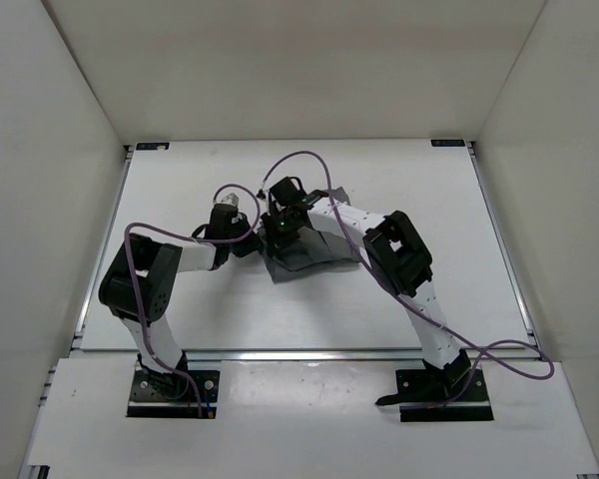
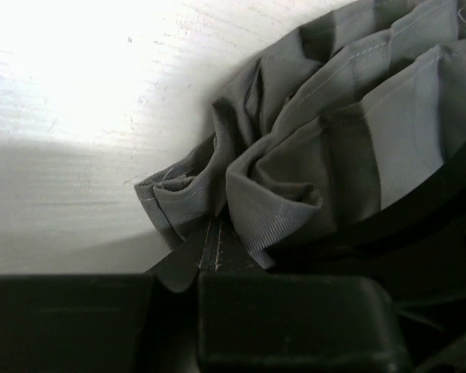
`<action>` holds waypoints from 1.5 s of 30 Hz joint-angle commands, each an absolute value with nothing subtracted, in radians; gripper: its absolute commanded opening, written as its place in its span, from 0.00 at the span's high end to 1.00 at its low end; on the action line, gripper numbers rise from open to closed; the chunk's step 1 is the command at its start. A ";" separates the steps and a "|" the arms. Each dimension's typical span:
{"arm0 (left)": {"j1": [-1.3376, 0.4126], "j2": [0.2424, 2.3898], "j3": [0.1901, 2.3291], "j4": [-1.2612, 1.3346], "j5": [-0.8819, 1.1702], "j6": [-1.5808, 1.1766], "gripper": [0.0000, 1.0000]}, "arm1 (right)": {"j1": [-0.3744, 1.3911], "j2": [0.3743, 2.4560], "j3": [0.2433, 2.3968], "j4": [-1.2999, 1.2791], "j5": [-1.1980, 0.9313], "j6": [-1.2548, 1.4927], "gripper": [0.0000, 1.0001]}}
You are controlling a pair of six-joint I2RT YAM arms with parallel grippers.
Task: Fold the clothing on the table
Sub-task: Fold the skirt
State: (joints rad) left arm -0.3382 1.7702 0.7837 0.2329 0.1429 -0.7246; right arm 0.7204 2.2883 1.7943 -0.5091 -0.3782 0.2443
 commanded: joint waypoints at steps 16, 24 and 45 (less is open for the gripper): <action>-0.183 1.399 0.723 0.057 0.181 -0.710 0.73 | 0.792 2.438 2.003 -0.735 0.056 0.239 0.99; -0.143 1.312 0.690 0.026 0.158 -0.707 0.74 | 0.792 2.254 1.976 -0.660 -0.049 0.203 0.67; -0.294 1.302 0.696 0.118 0.337 -0.640 0.01 | 0.508 1.579 1.298 -0.493 -0.156 0.247 0.45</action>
State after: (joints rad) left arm -0.2752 1.3251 0.6739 0.0967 0.2798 -0.6724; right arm 0.5457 1.6539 1.3937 -0.4923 -0.1940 0.2390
